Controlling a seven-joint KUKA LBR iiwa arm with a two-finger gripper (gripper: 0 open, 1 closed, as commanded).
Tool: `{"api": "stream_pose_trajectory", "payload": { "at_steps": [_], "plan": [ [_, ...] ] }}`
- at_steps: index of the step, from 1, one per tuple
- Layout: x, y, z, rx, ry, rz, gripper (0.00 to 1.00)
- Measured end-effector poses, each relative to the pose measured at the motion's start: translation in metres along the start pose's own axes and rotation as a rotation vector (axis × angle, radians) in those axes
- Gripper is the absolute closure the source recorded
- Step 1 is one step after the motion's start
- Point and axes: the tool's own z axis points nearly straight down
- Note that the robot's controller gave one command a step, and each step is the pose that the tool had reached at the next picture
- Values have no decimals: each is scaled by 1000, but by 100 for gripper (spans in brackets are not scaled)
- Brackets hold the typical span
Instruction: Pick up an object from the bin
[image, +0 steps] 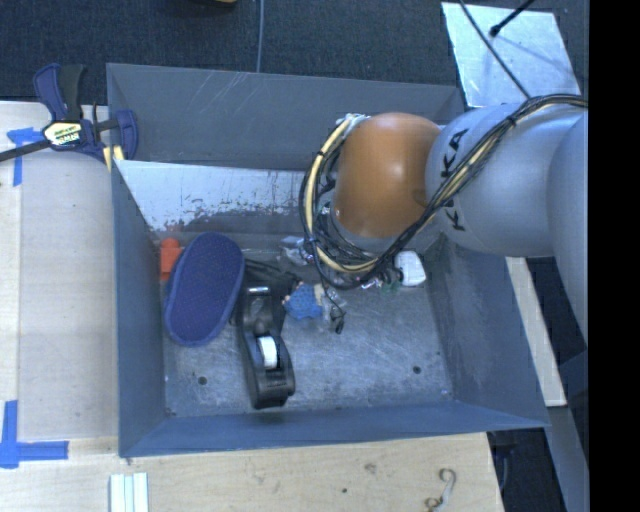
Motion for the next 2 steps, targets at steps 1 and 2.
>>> {"api": "stream_pose_trajectory", "payload": {
  "at_steps": [1, 2],
  "plan": [
    [5, -7, 2, -2, 6, 152, 0],
    [11, -4, 32, -2, 4, 344, 0]
  ]
}}
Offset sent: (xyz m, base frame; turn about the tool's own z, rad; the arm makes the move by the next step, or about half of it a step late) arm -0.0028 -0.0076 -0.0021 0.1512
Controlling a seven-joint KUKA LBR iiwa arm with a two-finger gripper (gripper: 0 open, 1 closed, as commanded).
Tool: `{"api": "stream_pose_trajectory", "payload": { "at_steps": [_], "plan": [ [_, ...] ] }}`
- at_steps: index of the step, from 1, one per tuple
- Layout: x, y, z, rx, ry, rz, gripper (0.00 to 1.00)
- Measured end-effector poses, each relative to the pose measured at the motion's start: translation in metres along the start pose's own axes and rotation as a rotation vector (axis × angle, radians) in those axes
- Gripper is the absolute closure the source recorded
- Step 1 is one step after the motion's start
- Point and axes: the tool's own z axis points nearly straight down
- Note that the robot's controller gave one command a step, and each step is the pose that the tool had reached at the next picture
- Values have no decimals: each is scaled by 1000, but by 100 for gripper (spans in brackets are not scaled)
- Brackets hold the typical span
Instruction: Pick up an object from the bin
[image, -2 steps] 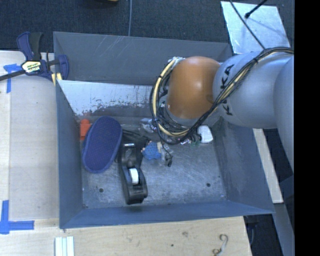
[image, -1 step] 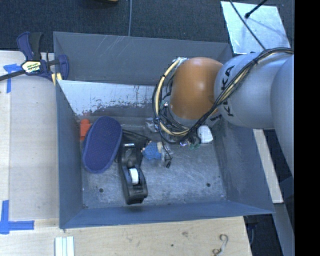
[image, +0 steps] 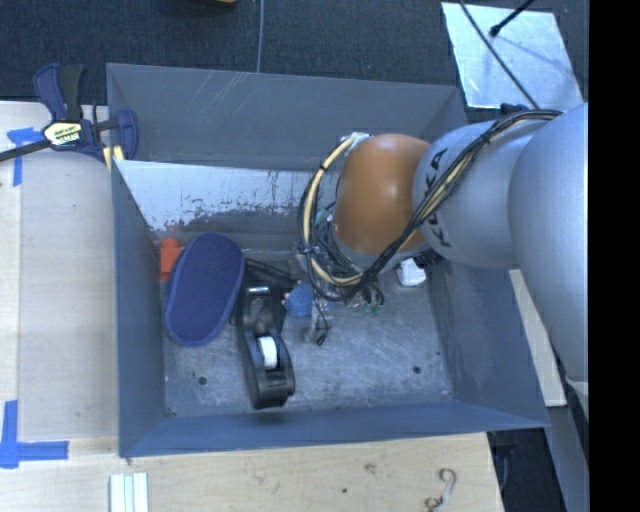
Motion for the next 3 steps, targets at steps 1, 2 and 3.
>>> {"api": "stream_pose_trajectory", "payload": {
  "at_steps": [1, 2, 3],
  "plan": [
    [-1, 0, -1, 0, -3, 0, 0],
    [-1, 0, -1, 0, -3, 2, 100],
    [-5, -1, -119, 1, -9, 3, 100]
  ]
}}
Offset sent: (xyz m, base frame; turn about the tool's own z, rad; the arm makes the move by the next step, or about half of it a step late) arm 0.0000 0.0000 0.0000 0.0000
